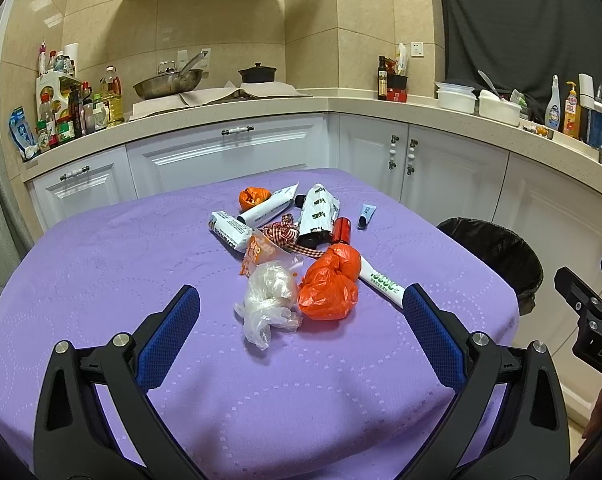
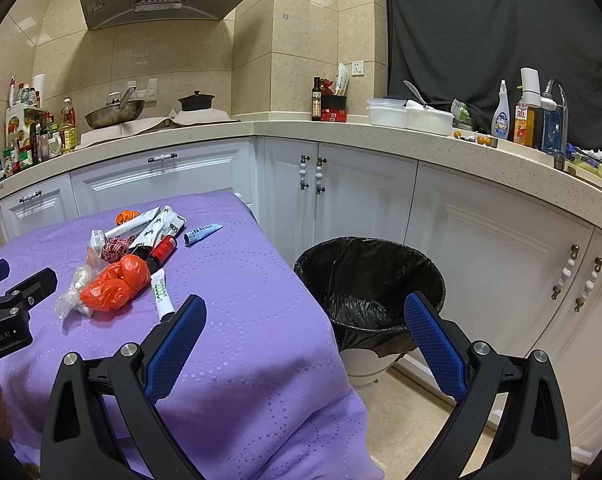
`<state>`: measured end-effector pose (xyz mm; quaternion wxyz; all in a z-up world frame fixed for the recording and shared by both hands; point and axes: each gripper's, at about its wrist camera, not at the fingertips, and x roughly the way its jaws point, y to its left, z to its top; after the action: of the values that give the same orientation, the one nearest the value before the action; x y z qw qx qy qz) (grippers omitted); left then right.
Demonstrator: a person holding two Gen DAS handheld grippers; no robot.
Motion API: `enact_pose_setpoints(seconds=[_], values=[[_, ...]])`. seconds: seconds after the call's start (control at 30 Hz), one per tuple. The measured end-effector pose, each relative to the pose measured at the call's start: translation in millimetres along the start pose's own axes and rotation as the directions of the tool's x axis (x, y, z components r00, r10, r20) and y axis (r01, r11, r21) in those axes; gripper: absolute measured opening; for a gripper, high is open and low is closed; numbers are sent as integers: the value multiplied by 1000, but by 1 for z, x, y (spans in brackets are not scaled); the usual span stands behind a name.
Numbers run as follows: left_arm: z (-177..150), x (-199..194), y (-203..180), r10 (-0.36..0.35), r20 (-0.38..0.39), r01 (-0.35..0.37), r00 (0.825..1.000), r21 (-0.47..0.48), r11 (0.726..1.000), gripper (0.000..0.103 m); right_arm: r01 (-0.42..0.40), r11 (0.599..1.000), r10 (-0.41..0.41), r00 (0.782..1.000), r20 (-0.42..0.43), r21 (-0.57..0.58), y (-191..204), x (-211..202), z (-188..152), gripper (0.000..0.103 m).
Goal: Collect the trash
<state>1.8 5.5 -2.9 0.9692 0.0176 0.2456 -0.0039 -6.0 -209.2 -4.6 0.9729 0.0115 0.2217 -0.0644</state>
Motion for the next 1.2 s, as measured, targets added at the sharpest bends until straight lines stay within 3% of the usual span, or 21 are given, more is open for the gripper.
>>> enact_pose_setpoints(seconds=[1.2], values=[[1, 1, 0, 1, -4, -1, 1000, -1, 1000, 99, 0, 1000, 0, 1000, 1, 0, 0, -2, 2, 96]])
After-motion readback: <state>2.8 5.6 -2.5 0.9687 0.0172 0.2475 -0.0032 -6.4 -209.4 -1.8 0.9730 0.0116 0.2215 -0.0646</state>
